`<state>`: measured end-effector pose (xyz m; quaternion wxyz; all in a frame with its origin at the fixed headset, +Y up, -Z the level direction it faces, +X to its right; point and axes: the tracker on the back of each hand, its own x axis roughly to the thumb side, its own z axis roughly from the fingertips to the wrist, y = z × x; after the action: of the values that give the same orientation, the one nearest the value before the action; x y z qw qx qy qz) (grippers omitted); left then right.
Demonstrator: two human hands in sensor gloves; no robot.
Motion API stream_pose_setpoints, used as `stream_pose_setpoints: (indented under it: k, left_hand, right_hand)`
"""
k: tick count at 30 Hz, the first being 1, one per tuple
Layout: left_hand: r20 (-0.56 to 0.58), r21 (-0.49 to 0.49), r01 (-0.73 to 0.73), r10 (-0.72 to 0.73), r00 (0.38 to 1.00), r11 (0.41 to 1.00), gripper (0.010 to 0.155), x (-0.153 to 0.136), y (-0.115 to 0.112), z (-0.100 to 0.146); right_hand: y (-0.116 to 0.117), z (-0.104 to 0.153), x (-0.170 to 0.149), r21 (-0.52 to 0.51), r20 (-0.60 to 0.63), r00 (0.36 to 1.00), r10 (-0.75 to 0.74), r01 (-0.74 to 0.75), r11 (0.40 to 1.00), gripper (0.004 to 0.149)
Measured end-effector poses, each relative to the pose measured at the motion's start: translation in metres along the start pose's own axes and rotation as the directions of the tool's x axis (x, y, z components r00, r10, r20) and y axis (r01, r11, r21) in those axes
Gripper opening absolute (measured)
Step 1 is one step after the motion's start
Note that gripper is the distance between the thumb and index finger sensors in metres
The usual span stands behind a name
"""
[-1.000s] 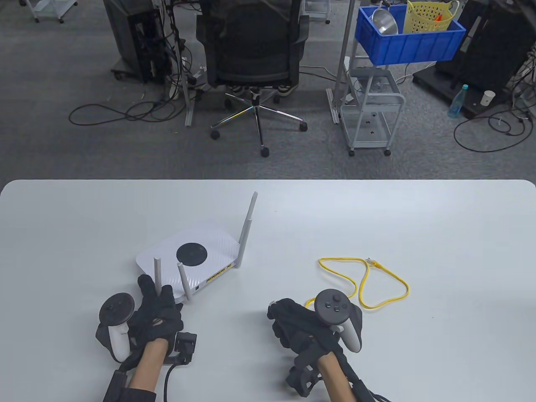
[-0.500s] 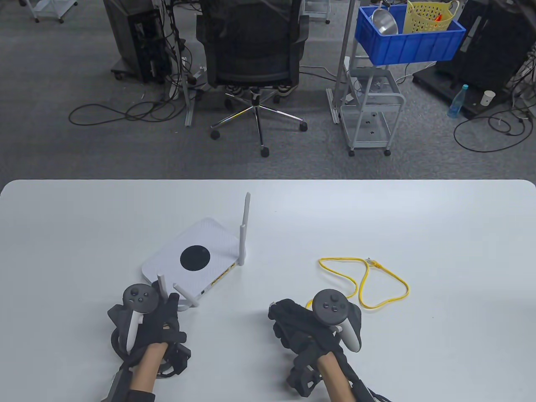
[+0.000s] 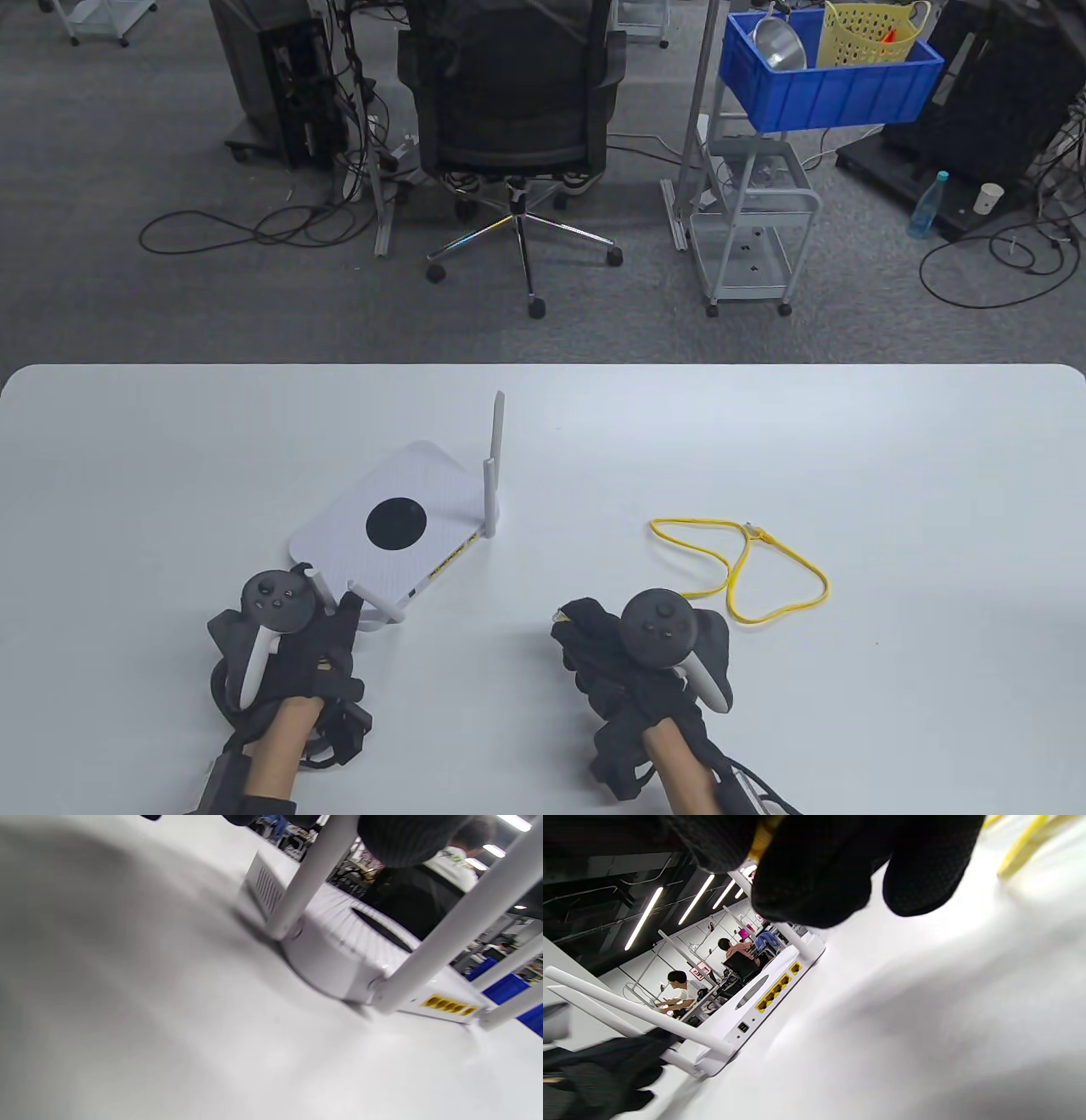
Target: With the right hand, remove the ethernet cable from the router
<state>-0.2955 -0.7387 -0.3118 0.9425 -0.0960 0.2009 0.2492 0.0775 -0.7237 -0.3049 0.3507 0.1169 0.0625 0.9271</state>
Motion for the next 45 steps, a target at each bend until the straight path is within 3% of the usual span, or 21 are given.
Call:
stream_pose_setpoints:
  k: [5,8,11,15,25,32,45]
  left_hand:
    - [0.114,-0.027,0.160,-0.156,0.981,0.987,0.084,-0.006,0.017,0.017]
    - [0.167,-0.021,0.190,-0.184,0.969,0.982,0.087,-0.015,0.017,0.025]
    - [0.205,-0.033,0.204,-0.193,0.960,0.978,0.088,-0.019,0.016,0.030]
    - [0.249,0.013,0.210,-0.206,0.946,0.978,0.089,-0.015,0.018,0.037]
    - [0.270,0.011,0.270,-0.263,0.926,0.963,0.090,-0.007,0.009,0.037]
    - [0.276,0.000,0.266,-0.256,0.927,0.964,0.091,-0.007,0.007,0.037]
    - [0.282,-0.001,0.266,-0.255,0.925,0.964,0.091,-0.007,0.006,0.036]
  right_hand:
    - [-0.004,0.002,0.006,-0.097,0.008,0.975,0.221,-0.219,0.971,0.056]
    - [-0.005,0.004,0.006,-0.182,-0.007,0.920,0.393,-0.387,0.904,0.056]
    - [-0.006,0.004,0.004,-0.243,-0.036,0.867,0.497,-0.490,0.837,0.054]
    - [-0.008,0.001,-0.005,-0.262,-0.088,0.833,0.546,-0.548,0.794,0.052]
    - [-0.002,-0.009,-0.031,-0.156,-0.206,0.699,0.685,-0.715,0.682,0.049]
    - [0.009,-0.014,-0.030,-0.071,-0.185,0.664,0.724,-0.744,0.664,0.048]
    - [0.013,-0.014,-0.027,-0.026,-0.184,0.622,0.761,-0.777,0.628,0.049]
